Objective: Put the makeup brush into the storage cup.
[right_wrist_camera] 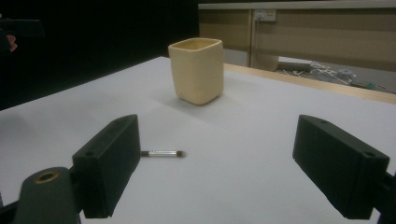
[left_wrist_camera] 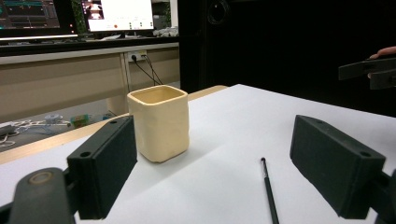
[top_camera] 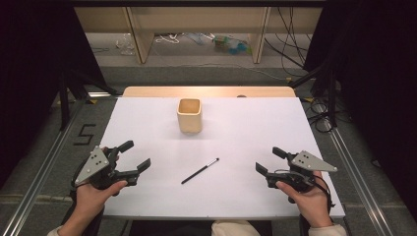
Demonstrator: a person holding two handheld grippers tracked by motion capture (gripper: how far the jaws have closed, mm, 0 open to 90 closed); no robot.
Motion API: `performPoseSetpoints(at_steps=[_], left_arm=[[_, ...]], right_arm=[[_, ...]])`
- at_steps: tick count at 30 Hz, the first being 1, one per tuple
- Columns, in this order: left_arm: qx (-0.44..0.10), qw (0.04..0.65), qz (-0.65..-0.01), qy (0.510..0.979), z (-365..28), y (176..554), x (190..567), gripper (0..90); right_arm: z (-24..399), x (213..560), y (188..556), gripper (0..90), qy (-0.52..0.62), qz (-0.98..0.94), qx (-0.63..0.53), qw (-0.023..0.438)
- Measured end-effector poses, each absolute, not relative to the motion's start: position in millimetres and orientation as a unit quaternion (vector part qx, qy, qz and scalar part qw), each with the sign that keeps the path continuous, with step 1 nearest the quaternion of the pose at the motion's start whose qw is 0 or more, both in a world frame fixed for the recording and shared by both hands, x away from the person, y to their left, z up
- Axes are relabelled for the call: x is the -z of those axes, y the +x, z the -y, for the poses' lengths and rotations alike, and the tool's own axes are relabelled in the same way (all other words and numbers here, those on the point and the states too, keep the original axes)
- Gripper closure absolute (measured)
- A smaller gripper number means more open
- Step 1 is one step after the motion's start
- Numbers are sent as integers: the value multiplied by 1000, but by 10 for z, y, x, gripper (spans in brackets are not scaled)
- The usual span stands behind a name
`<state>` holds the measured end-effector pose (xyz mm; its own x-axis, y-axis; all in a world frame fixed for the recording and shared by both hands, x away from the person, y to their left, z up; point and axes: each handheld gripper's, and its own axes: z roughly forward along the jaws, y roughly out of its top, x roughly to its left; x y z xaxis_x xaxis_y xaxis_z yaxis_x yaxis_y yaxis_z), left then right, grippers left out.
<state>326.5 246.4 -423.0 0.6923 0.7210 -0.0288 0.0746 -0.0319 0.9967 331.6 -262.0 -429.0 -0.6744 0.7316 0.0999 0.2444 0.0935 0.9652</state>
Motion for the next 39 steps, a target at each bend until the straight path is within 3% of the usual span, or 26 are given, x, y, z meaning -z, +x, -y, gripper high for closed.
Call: performPoseSetpoints(at_steps=[17,39], left_arm=[[-257,636,-294,666,-2391,3341,4202,150],[-226,635,-256,693,-1868,3649,4159,153]], right_arm=[[2616,4285,3311,163,343,-711,-576,212],[2619,4284,3312,163,347,-711,-574,210]])
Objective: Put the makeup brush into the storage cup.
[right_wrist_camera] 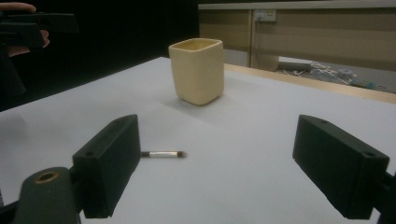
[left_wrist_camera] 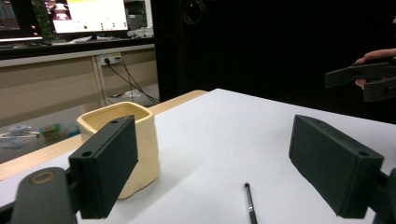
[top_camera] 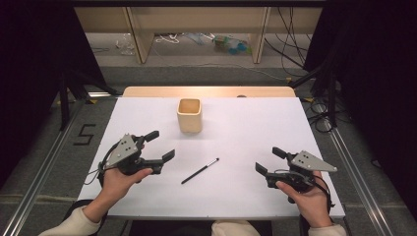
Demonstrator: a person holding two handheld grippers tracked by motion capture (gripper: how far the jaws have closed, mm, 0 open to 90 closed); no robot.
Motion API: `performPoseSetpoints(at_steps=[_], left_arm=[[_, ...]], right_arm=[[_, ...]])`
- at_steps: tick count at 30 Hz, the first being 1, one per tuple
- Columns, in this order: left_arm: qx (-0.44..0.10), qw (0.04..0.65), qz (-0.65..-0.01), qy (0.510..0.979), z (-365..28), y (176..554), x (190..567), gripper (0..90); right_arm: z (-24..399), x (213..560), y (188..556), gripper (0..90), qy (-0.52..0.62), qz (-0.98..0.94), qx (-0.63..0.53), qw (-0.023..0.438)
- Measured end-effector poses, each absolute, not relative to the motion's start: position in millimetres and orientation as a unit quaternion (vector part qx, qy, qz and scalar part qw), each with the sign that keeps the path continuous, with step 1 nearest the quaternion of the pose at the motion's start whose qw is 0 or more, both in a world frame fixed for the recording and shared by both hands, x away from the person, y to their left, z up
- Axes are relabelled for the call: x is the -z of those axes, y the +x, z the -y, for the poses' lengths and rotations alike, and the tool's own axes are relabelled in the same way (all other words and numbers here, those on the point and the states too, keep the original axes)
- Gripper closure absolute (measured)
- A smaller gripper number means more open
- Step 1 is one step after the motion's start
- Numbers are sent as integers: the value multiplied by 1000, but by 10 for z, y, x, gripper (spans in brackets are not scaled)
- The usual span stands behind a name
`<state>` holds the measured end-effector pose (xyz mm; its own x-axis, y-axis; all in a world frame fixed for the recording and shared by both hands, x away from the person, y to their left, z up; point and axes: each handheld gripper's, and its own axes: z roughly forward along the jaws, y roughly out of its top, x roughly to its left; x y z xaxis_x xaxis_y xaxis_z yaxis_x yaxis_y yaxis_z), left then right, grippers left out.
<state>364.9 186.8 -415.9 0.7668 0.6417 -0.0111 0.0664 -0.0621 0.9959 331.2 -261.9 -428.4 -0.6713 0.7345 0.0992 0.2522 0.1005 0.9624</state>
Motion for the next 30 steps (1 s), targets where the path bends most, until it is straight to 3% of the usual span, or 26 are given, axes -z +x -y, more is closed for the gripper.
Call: performPoseSetpoints(at_steps=[30], left_arm=[[-198,631,-225,716,-1430,3879,4160,154]], right_arm=[[2618,4289,3317,164,345,-708,-578,212]])
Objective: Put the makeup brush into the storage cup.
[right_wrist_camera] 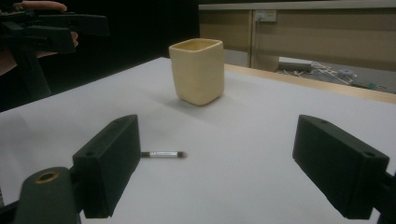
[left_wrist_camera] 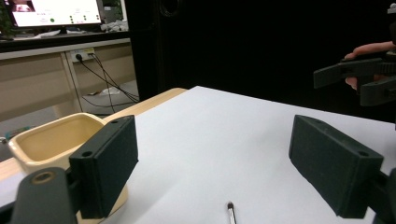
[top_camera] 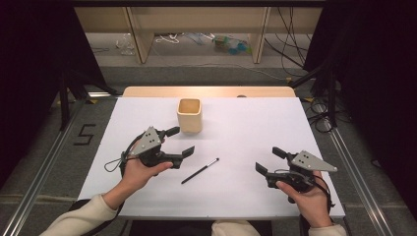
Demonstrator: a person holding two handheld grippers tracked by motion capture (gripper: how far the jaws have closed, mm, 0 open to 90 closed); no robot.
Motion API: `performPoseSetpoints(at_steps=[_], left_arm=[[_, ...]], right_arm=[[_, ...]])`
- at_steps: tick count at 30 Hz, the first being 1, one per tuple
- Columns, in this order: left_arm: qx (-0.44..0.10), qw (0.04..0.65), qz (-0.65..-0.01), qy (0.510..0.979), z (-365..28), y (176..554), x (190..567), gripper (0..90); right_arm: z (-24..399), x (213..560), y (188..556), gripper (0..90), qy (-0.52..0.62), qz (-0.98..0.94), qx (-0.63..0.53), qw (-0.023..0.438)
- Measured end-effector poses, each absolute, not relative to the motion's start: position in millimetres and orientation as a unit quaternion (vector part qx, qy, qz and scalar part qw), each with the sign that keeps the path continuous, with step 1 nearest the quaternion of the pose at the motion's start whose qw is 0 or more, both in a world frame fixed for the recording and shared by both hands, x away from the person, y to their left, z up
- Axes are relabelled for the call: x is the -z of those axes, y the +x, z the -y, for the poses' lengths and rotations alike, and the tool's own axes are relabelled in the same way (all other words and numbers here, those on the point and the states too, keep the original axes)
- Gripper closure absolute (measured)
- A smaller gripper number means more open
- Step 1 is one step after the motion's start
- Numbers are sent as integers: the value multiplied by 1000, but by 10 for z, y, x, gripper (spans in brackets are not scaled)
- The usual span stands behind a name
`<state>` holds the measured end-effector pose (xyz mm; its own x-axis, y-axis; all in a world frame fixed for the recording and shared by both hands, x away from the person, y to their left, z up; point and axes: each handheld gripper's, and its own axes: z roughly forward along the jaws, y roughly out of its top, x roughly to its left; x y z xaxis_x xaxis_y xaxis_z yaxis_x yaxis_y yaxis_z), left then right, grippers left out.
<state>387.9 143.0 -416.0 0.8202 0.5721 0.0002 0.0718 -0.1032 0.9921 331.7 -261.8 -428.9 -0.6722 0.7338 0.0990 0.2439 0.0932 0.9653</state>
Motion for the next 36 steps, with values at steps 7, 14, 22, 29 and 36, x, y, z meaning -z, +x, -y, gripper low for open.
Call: performPoseSetpoints(at_steps=[7,14,22,29,36], left_arm=[[-190,623,-217,727,-1353,3903,4181,154],[-188,623,-213,729,-1276,3933,4175,154],[-185,622,-209,732,-1195,3971,4159,156],[-180,618,-200,739,-1134,4008,4142,157],[-177,617,-198,741,-1075,4032,4136,156]], right_arm=[[2618,4290,3317,164,345,-708,-579,209],[2618,4289,3316,164,345,-708,-579,210],[2619,4290,3317,164,346,-708,-579,208],[2621,4290,3316,164,346,-708,-580,208],[2621,4290,3317,164,346,-708,-580,208]])
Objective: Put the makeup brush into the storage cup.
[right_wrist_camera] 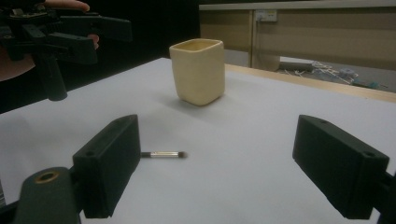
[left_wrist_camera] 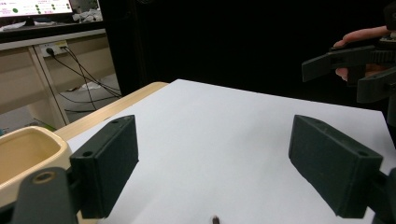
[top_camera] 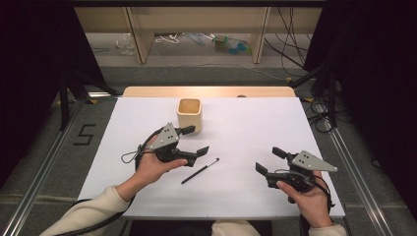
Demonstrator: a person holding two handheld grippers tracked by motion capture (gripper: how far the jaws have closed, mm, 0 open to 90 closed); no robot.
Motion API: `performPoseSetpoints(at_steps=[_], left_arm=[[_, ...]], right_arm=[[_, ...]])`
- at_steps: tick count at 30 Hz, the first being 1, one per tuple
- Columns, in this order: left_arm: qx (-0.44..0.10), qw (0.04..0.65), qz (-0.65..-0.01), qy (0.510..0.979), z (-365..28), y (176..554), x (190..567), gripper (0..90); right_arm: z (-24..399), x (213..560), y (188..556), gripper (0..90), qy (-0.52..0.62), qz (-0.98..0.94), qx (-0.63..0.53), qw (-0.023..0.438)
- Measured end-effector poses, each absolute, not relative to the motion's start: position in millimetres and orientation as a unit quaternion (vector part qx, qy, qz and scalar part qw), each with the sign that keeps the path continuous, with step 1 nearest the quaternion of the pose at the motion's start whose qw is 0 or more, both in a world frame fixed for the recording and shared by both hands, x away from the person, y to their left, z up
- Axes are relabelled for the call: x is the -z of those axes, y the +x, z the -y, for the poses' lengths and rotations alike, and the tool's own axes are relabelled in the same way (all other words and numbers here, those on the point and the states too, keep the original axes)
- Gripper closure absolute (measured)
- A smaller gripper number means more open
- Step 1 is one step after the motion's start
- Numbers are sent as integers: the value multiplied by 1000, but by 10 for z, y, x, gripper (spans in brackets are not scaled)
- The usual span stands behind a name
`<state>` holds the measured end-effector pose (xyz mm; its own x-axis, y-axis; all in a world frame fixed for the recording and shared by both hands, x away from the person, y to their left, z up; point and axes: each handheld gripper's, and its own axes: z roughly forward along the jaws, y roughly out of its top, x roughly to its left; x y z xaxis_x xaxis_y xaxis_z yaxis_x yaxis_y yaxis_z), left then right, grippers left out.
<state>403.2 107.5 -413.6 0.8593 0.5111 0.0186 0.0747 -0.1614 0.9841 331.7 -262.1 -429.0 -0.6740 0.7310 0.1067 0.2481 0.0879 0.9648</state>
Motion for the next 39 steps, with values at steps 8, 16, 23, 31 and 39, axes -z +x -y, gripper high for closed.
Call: performPoseSetpoints(at_steps=[8,16,23,31,39], left_arm=[[-178,599,-183,759,-996,4070,4135,156],[-176,565,-174,787,-945,4114,4106,162],[-167,517,-159,825,-904,4170,4104,174],[-146,469,-162,856,-840,4192,4125,213],[-122,380,-145,905,-743,4281,4188,232]], right_arm=[[2623,4290,3315,164,349,-708,-579,205],[2623,4292,3316,164,349,-708,-576,211],[2615,4296,3317,163,348,-708,-581,201],[2619,4299,3322,163,348,-712,-575,205],[2615,4303,3321,163,350,-713,-573,204]])
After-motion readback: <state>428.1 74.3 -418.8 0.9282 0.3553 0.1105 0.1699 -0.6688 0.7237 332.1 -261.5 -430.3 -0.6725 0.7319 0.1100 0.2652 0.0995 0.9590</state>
